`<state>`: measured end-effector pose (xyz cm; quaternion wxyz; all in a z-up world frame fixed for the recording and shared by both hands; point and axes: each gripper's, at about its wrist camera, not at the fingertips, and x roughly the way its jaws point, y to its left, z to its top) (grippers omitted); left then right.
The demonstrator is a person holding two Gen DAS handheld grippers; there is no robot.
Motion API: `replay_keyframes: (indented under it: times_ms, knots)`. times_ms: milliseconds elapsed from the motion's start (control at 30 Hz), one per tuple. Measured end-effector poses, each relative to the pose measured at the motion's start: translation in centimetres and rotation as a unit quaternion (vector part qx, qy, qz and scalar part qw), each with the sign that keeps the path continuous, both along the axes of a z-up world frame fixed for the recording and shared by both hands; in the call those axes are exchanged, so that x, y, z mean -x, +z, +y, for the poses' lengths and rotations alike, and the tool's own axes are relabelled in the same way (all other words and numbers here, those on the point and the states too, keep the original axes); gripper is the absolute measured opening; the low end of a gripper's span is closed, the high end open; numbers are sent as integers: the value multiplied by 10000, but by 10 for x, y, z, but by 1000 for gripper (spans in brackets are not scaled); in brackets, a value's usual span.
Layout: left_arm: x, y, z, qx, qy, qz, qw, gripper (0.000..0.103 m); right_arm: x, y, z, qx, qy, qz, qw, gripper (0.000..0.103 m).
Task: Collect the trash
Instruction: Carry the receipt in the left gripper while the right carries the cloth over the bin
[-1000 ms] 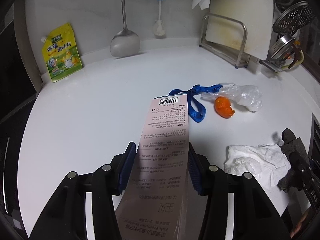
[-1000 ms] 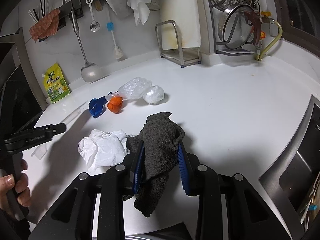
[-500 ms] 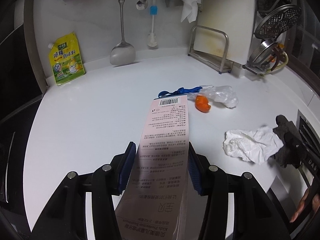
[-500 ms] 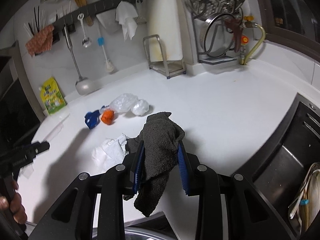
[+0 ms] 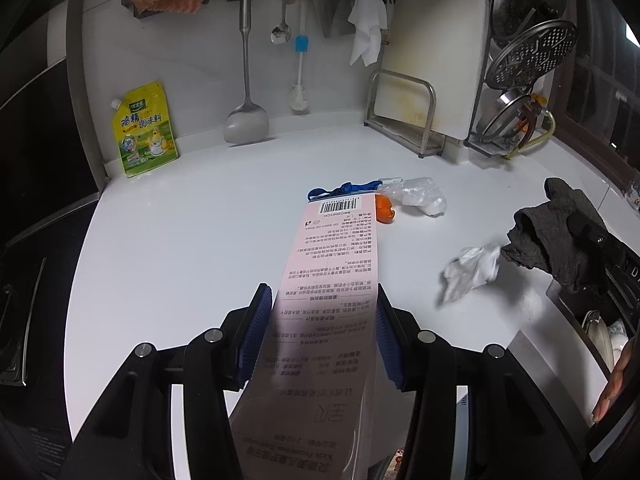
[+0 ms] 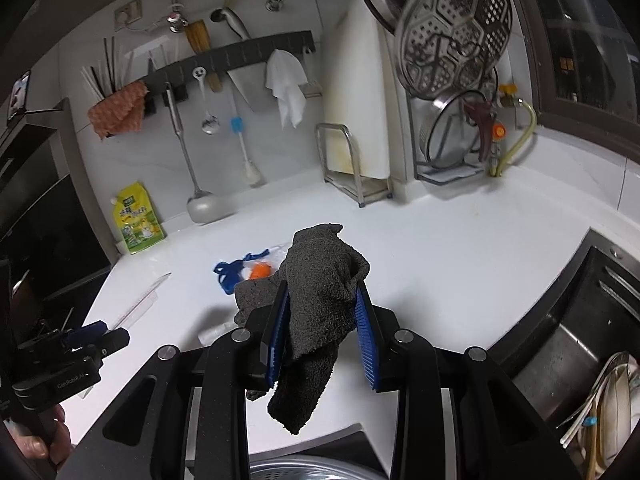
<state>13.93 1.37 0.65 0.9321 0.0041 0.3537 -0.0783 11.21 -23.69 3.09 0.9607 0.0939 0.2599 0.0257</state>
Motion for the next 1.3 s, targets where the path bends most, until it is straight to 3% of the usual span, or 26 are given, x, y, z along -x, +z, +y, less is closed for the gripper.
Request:
replay_keyframes:
  times_ms: [367, 1300]
  knots:
    - [45, 0, -1, -2, -142, -56, 9999, 49, 48, -10, 10, -29, -12, 94, 10000, 31]
    - [157, -31, -44, 16, -707, 14, 9975, 49, 181, -56, 16, -55, -187, 413, 9990, 31]
